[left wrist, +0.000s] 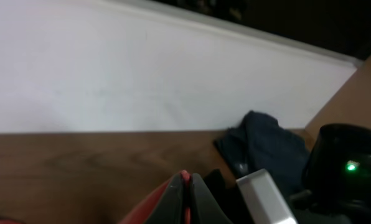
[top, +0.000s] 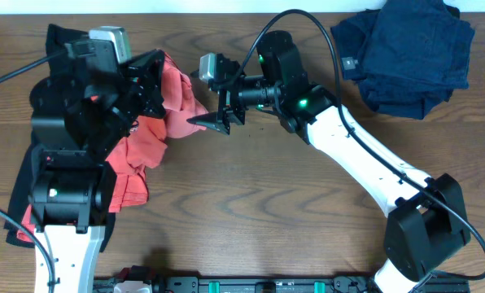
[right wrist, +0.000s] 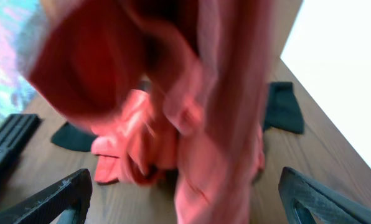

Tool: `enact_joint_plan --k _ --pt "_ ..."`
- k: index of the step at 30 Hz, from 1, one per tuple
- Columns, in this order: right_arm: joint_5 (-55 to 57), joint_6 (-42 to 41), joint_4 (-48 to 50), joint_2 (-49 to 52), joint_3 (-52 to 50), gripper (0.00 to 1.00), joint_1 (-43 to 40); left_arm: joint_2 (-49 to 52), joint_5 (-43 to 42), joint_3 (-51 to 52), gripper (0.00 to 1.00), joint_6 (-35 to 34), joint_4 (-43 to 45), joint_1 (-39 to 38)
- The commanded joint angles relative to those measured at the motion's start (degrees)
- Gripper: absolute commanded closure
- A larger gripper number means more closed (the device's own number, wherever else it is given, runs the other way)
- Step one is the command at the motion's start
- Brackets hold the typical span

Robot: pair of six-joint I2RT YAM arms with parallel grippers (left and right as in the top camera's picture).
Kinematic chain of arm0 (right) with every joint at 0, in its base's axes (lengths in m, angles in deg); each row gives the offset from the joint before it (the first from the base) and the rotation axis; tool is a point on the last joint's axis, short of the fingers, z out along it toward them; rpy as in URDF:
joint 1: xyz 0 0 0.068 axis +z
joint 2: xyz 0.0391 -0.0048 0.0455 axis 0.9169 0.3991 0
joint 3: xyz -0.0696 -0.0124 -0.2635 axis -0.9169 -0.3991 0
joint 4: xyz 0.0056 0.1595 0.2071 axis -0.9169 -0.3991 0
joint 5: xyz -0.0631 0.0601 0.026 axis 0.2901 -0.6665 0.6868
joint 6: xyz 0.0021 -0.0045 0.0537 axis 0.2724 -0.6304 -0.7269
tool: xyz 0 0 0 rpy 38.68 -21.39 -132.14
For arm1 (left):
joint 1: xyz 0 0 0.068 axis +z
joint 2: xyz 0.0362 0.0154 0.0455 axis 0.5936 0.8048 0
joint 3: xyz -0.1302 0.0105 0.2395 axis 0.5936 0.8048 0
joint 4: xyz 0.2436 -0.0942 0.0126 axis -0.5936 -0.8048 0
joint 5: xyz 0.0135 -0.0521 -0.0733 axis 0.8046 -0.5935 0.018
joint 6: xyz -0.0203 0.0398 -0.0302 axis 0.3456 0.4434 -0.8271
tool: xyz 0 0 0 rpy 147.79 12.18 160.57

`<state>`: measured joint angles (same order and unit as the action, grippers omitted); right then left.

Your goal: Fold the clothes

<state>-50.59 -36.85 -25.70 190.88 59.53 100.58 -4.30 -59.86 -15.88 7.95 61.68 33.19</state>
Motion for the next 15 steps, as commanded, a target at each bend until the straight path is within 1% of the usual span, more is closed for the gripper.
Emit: enact_joint_plan --k 1,4,6,9,11,12,13,14,15 --pt "-3.78 1.18 0.17 0.35 0.22 0.06 0.48 0.28 -3.69 -0.79 0.94 -0.57 -0.28 -0.13" --pt "-3.74 1.20 0.22 0.35 0.22 0.10 0.48 0.42 -7.28 -0.79 0.94 -0.57 -0.33 -0.13" --pt "-3.72 1.18 0.74 0.35 0.22 0.15 0.48 0.37 -9.75 -0.79 0.94 -0.92 -0.66 -0.13" --pt "-3.72 1.16 1.55 0.35 0.22 0.27 0.55 0.35 -14.27 -0.79 0.94 -3.02 -0.74 -0.13" --pt "-3.74 1.14 2.38 0.35 0.22 0.37 0.76 0.35 -17.75 -0.79 0.94 -3.15 -0.83 -0.13" --pt "-3.58 1.16 2.64 0.35 0.22 0.52 0.83 0.35 -19.06 -0.79 0.94 -3.19 -0.96 -0.13" --pt "-3.21 1.14 2.97 0.35 0.22 0.74 0.85 0.35 -19.93 -0.79 0.94 -3.50 -1.20 -0.13" --pt "-2.49 0.79 3.17 0.35 0.22 0.89 0.83 0.35 -20.37 -0.79 0.94 -3.56 -1.40 -0.13" --pt "-0.37 -1.09 3.67 0.35 0.22 0.98 0.83 0.33 -20.41 -0.79 0.94 -3.56 -1.57 -0.13"
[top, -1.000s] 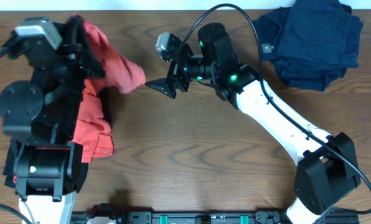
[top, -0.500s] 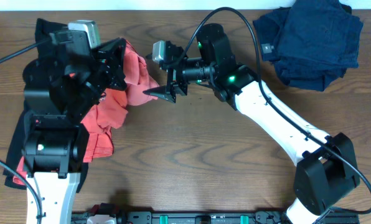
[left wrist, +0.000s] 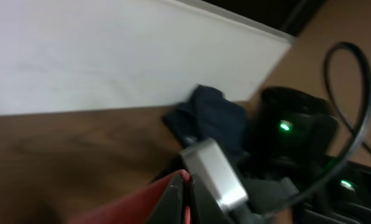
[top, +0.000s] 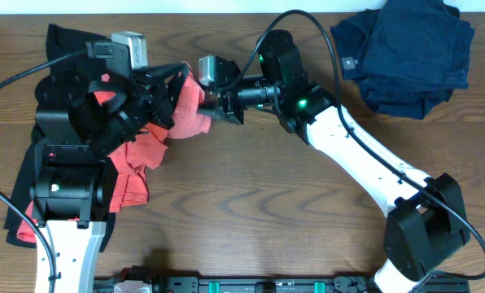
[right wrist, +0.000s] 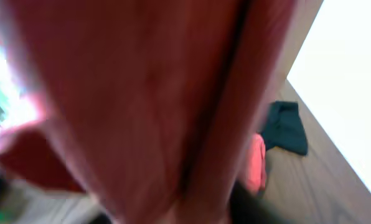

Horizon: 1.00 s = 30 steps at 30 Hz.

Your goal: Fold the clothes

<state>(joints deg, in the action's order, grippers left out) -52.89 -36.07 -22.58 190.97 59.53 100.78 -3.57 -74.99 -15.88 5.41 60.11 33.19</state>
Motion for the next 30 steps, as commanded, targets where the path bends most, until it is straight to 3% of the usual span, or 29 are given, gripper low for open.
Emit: enact_joint_plan --k 1,8,12,16,20,23,30 --pt "4.00 -3.32 0.79 0.20 0.22 0.99 0.46 -0.48 -5.29 -0.79 0.94 -1.01 0.00 -0.11" --pt "7.82 -5.68 -3.30 -5.42 3.65 0.99 -5.68 -0.79 -4.59 -0.81 0.94 -2.99 6.51 -0.07" --pt "10.25 -5.42 -12.28 -9.64 9.01 0.99 -9.84 -0.81 -4.61 -0.81 0.94 -5.97 13.16 -0.07" --pt "19.54 -3.69 -24.44 -14.40 13.16 0.99 -12.22 -0.81 -4.63 -0.81 0.94 -6.36 15.45 -0.07" --pt "30.75 -3.72 -34.62 -18.49 15.47 0.99 -12.66 -0.52 -4.66 -0.81 0.94 -5.95 12.70 -0.07" --pt "32.65 -3.72 -39.45 -20.09 15.61 0.99 -12.59 0.04 -4.66 -0.81 0.94 -3.89 8.66 -0.09" --pt "33.57 -4.83 -40.65 -16.06 15.50 0.99 -12.61 2.64 -4.66 -0.79 0.94 5.55 -6.32 -0.09"
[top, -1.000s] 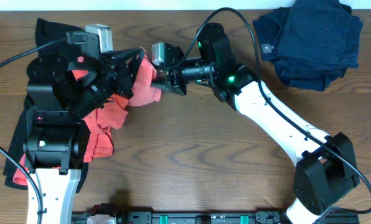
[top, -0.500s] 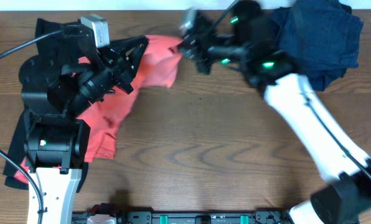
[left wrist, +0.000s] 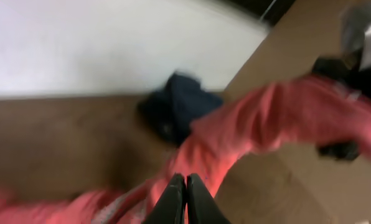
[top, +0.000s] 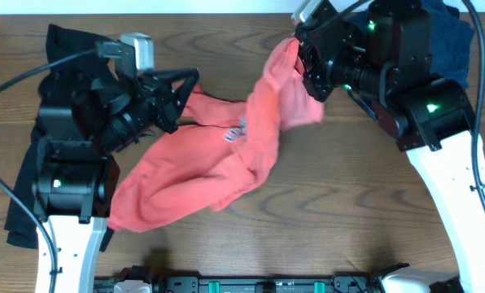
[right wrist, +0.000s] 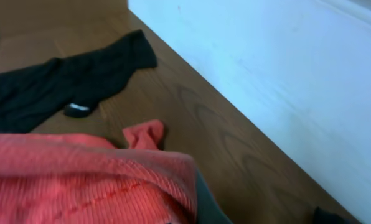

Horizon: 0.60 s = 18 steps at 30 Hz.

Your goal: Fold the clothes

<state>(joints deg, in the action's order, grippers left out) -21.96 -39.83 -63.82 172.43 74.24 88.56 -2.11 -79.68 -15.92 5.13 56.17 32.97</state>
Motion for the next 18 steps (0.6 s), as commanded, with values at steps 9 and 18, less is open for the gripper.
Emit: enact_joint_plan --k 9,18 --pt "6.23 -6.05 9.07 13.68 0.79 0.99 -2.67 3.13 0.07 -0.50 0.94 21.94 -21.62 0.09" --pt "5.95 -7.06 9.53 18.29 0.79 0.99 -7.54 6.82 0.09 2.60 0.68 34.82 -33.05 0.09"
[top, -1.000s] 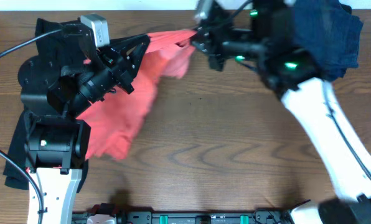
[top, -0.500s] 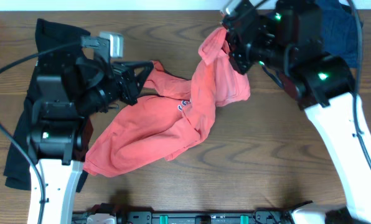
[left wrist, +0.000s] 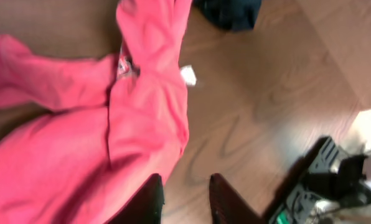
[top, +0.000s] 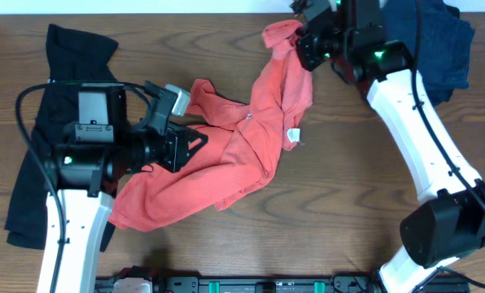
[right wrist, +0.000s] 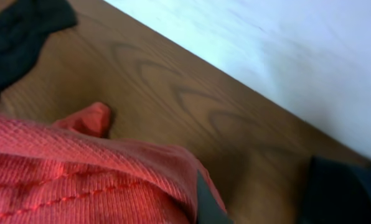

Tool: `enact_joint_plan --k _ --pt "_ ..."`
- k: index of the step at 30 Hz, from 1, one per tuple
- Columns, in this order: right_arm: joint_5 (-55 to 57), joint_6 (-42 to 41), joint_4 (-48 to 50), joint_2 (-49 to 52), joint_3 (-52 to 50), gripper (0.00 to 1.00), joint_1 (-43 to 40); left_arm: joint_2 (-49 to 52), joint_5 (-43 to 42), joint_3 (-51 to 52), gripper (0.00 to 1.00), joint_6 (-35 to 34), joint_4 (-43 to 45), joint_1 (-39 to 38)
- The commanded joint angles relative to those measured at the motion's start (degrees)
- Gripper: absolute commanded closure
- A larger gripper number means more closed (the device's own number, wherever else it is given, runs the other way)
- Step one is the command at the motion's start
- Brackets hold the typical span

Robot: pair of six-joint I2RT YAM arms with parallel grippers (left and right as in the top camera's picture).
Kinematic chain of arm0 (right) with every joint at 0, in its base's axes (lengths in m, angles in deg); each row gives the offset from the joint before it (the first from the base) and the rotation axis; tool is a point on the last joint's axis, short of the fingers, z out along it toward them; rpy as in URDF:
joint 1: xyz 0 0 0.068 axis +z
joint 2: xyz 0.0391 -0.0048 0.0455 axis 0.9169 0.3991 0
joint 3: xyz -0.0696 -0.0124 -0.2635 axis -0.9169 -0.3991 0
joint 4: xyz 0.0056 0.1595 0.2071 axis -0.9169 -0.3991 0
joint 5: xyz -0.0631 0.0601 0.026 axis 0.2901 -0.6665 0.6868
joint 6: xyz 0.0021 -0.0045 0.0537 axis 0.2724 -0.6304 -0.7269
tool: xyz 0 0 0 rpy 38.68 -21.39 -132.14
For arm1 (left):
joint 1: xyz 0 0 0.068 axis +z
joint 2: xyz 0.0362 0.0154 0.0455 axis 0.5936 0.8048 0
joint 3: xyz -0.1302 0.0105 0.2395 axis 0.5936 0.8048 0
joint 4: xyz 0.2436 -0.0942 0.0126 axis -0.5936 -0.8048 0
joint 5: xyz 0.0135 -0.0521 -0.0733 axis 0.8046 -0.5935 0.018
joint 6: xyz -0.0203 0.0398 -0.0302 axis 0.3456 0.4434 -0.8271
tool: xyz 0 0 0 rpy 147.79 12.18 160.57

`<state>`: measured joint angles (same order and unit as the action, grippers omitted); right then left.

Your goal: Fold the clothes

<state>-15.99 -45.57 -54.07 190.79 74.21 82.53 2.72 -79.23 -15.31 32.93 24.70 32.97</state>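
Observation:
A red garment (top: 234,138) lies stretched across the table from the far middle to the near left, its white tag (top: 293,134) showing. My right gripper (top: 298,42) is shut on its far end, and red ribbed cloth (right wrist: 79,174) fills that wrist view around the gripper (right wrist: 198,200). My left gripper (top: 195,138) hovers open over the garment's middle. In the left wrist view this gripper (left wrist: 187,196) has bare wood between its fingers (left wrist: 151,199), and the garment (left wrist: 111,118) lies beside them.
A black garment (top: 59,81) lies along the table's left side, partly under my left arm. A pile of navy clothes (top: 434,49) sits at the far right corner. A white wall (right wrist: 285,56) runs along the table's far edge.
My left gripper was shut on the red garment and is now open, and the cloth has dropped onto the table. My right gripper still holds its end, now nearer the far edge.
First my left gripper held the red garment bunched at the left while my right gripper stood open beside it. Then the right gripper was in the cloth. Later the garment hung stretched between both grippers; now only the right one holds it.

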Motion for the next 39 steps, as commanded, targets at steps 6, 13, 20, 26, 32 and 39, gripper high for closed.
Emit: enact_joint_plan --k 6,13,20,26,32,39 --pt "0.00 -1.03 -1.03 -0.07 0.81 0.99 -1.90 7.80 1.25 6.29 0.51 12.35 0.33 0.09" --pt "-0.04 -0.50 -1.07 -0.07 0.81 0.98 -1.90 17.62 2.64 7.98 0.30 12.33 4.59 -0.55" --pt "-0.83 0.07 -1.07 -0.07 0.81 0.97 -1.90 26.16 11.21 7.98 0.20 12.55 5.88 -3.87" --pt "-0.83 0.04 -1.07 -0.07 0.81 0.96 -1.90 30.71 16.94 7.98 0.19 15.58 5.99 -11.04" --pt "-0.83 0.04 -1.09 -0.07 0.81 0.96 -1.90 32.26 29.99 7.98 0.37 15.50 8.20 -17.59" --pt "-0.83 0.07 -1.22 -0.07 0.81 0.96 -1.90 31.67 35.65 6.51 0.94 7.67 10.58 -17.46"
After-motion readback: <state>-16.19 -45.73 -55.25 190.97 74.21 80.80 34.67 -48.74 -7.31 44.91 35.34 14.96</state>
